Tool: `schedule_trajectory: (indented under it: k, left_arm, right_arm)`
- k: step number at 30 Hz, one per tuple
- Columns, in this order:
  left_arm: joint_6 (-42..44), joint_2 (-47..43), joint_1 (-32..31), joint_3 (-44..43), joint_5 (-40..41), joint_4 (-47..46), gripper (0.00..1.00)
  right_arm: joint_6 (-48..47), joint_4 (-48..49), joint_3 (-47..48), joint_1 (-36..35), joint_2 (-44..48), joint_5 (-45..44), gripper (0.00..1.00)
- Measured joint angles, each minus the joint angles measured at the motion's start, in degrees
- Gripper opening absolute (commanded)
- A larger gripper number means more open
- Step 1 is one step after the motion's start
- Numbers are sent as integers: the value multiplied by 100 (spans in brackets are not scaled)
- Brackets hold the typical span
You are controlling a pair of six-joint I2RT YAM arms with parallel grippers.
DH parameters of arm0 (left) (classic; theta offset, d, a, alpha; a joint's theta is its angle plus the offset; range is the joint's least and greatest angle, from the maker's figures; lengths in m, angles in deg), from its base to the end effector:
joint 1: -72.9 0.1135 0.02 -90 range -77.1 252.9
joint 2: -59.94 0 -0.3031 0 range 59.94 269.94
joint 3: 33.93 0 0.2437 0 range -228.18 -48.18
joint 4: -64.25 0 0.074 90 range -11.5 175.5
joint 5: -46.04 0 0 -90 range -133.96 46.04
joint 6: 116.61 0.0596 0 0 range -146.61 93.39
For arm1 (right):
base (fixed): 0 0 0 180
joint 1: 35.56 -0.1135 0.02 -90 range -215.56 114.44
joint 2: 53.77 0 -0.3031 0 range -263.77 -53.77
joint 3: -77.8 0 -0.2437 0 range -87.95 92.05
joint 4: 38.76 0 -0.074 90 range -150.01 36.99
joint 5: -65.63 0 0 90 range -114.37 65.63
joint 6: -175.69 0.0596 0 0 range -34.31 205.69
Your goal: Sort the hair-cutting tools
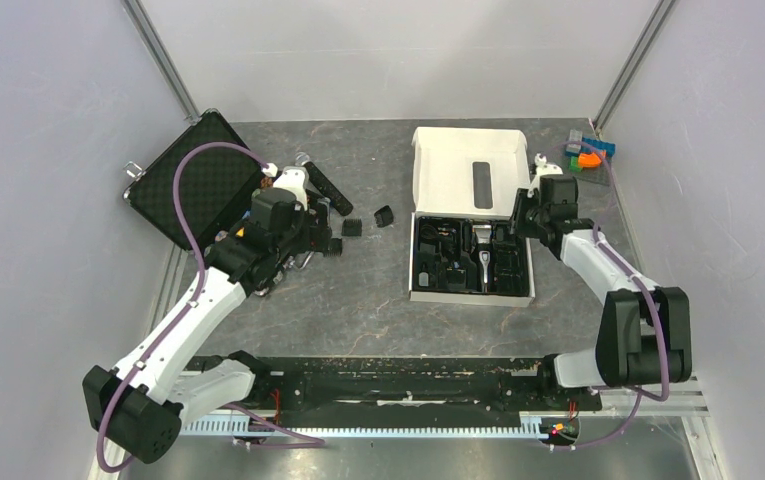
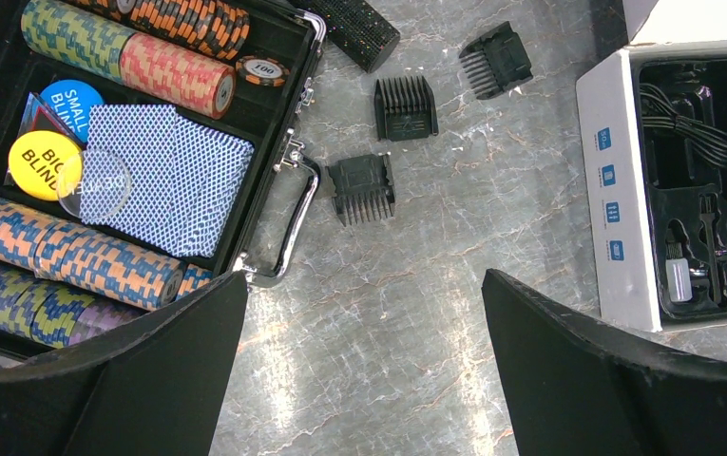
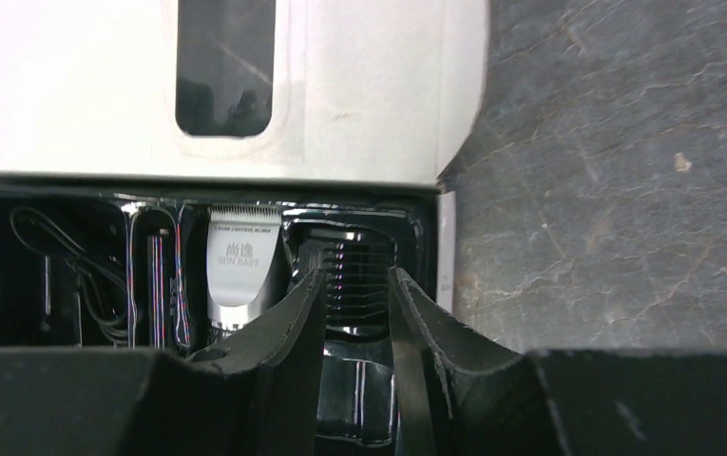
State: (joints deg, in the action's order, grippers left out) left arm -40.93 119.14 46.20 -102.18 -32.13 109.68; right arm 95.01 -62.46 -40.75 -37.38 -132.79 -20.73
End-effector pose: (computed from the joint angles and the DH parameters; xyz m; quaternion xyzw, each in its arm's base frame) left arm 0.1949 -0.0843 0.3337 0.0495 0.8876 -0.0710 0.4524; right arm 0.2947 0.0131 0.2494 0.0465 0.9094 0.0688 0.4076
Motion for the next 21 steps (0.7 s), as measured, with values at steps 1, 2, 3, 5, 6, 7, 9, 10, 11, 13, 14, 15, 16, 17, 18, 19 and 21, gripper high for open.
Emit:
schedule_trajectory:
  k: [1,2,3,5,6,7,9,10,11,13,14,15,16,17,18,19,21]
  left_arm:
    - [0,0,0,0,0,0,100]
    - [0,0,0,0,0,0,100]
    - [0,0,0,0,0,0,100]
    - [0,0,0,0,0,0,100]
    - [0,0,0,0,2,0,100]
    - [0,0,0,0,2,0,100]
    - [0,0,0,0,2,0,100]
    - [0,2,0,0,2,0,100]
    - [0,2,0,0,2,0,100]
    - [0,2,0,0,2,0,100]
    - [0,4,0,0,2,0,100]
    - [0,9,0,0,2,0,100]
    - [0,15,0,0,2,0,100]
    - [0,22,0,0,2,0,100]
    - [0,31,0,0,2,0,100]
    - [0,44,0,0,2,0,100]
    - [0,76,0,0,2,0,100]
  right_arm:
    - [-31,-76,33,-63,-61,-55,33]
    - [-55,-111,48,-111,-116,-68,32]
    - [-74,-153,59,-153,-168,-81,32]
    - [-105,-214,70,-210,-273,-96,32]
    - [-109,-240,74,-236,-337,-105,32]
    - [-116,-264,81,-264,-400,-118,31]
    - [-131,-289,87,-299,-507,-160,31]
    - [-138,-315,92,-319,-551,-205,31]
    - [-142,-321,92,-326,-579,-236,30]
    - [-146,-330,116,-339,-625,-267,30]
    - [-146,-339,125,-339,-636,-267,30]
    - [-149,-343,136,-341,-647,-271,30]
    - [-151,-350,149,-345,-662,-286,30]
    - [-151,-352,160,-350,-680,-297,30]
    - [-153,-356,173,-352,-699,-306,30]
    - [-155,-356,188,-354,-719,-313,29]
    - [-162,-365,221,-358,-737,-334,29]
